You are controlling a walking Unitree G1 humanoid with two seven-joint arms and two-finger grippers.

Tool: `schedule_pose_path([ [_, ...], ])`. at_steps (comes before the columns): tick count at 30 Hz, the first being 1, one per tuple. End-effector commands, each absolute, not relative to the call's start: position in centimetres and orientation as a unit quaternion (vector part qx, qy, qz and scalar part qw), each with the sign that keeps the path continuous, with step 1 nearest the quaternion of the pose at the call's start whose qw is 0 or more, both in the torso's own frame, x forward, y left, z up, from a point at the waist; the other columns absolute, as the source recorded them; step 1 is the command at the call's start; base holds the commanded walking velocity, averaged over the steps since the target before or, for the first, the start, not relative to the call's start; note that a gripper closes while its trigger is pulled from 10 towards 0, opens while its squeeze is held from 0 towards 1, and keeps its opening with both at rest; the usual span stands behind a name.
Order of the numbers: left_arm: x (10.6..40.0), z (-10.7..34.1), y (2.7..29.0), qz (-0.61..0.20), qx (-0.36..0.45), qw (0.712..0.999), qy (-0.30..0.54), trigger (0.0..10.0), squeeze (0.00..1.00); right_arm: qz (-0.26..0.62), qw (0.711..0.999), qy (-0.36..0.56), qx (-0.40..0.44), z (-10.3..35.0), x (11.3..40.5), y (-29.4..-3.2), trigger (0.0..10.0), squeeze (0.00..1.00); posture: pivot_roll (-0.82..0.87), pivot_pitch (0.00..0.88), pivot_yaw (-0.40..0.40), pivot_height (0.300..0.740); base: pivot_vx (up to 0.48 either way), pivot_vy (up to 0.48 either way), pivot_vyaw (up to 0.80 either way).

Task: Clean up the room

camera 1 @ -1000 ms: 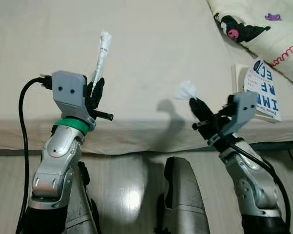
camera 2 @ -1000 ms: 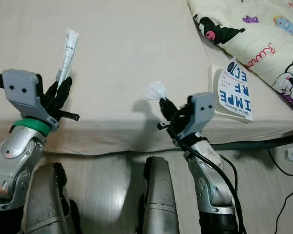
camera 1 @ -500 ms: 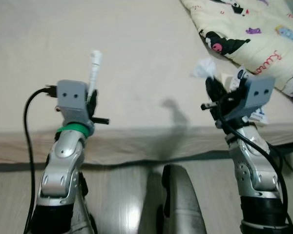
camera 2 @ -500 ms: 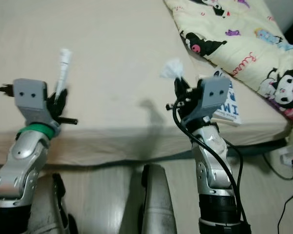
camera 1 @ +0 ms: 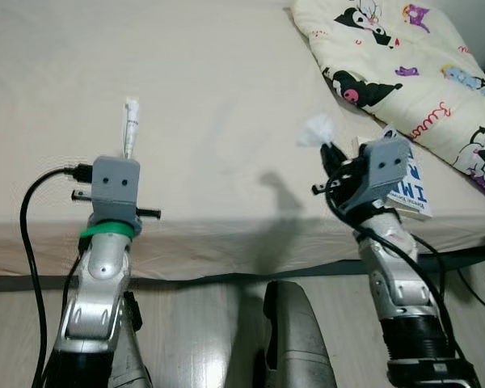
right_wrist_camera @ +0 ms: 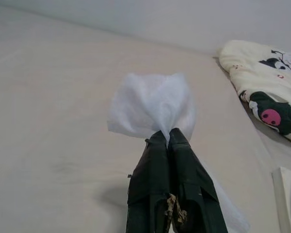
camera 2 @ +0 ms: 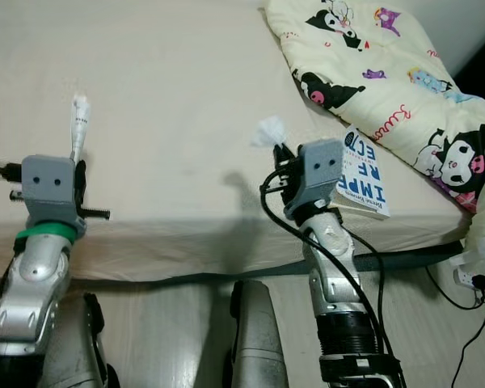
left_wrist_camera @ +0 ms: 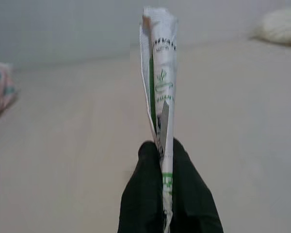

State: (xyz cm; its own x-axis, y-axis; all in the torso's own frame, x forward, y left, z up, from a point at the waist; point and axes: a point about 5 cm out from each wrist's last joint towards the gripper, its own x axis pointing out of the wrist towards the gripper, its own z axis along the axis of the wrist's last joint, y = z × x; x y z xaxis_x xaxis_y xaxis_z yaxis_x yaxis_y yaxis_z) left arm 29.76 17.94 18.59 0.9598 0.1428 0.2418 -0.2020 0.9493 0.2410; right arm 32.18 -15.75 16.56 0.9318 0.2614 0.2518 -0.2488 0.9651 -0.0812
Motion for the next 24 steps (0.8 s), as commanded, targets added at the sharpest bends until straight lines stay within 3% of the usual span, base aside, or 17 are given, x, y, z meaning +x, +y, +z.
schedule_pose_path([
  [1,30.1,18.3,17.4,0.072,0.130,0.983,-0.111,10.0,0.00,0.126,0.984,-0.128,-0.024,16.0,32.2,-16.0,10.0,0.00,0.00,0.000,-0.078,0.501,0.000,0.000,0.00],
  [11,31.4,20.0,15.7,0.053,0.098,0.984,-0.139,10.0,0.00,0.112,0.985,-0.131,-0.010,15.5,32.2,-16.1,10.0,0.00,-0.04,0.000,-0.061,0.521,0.000,0.000,0.00],
  [24,31.5,20.0,13.7,0.016,0.081,0.987,-0.141,10.0,0.00,0.109,0.986,-0.129,-0.010,14.9,32.1,-16.5,10.0,0.00,-0.03,0.000,-0.057,0.586,0.000,0.000,0.00],
])
